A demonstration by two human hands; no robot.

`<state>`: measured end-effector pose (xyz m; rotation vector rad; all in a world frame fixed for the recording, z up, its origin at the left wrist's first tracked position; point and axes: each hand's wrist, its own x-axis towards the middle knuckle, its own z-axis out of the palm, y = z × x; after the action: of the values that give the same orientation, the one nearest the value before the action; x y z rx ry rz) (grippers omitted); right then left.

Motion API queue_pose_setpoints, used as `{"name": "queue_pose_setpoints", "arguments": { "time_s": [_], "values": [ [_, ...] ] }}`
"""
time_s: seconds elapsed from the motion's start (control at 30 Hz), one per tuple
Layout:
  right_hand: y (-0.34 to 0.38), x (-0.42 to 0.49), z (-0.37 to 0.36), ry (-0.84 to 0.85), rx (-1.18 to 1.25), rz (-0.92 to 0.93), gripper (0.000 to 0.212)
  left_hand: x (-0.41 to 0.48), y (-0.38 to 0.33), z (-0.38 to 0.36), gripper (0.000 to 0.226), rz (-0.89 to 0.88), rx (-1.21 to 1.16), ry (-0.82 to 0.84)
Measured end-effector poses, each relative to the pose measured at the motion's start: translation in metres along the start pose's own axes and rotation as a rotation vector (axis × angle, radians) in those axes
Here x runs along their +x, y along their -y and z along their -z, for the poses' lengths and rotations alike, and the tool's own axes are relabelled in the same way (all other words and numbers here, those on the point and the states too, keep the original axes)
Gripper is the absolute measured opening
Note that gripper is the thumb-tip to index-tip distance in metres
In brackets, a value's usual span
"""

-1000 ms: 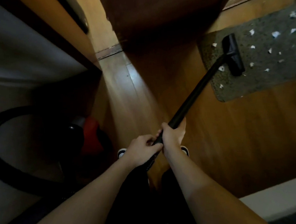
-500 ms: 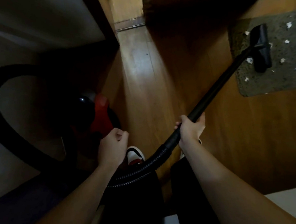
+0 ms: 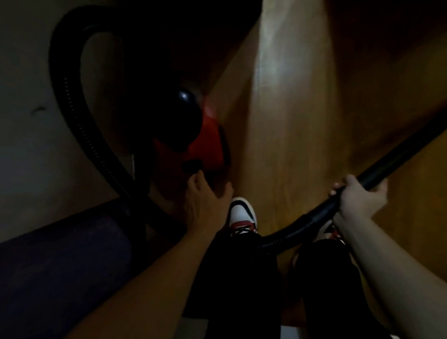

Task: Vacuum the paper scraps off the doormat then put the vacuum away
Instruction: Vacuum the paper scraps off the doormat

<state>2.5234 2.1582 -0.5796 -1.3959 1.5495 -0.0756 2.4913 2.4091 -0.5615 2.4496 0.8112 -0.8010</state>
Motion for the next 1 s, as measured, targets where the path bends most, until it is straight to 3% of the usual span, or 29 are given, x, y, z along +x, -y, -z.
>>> {"name": "queue_pose_setpoints", "arguments": {
  "time_s": [0.23, 0.63, 1.0],
  "values": [
    [-0.011, 0.000, -0.013, -0.017, -0.014, 0.008, 0.068, 0.025, 0.017, -0.015, 0.105, 0.061, -0.053, 0.138],
    [-0.014, 0.004, -0.014, 0.032, 0.022, 0.013, 0.067, 0.038, 0.021, -0.024, 0.100, -0.030, 0.077, 0.102],
    [-0.015, 0.011, 0.001, 0.043, 0.028, 0.022, 0.066, 0.045, 0.008, -0.028, 0.118, 0.038, 0.070, 0.117]
  ]
}}
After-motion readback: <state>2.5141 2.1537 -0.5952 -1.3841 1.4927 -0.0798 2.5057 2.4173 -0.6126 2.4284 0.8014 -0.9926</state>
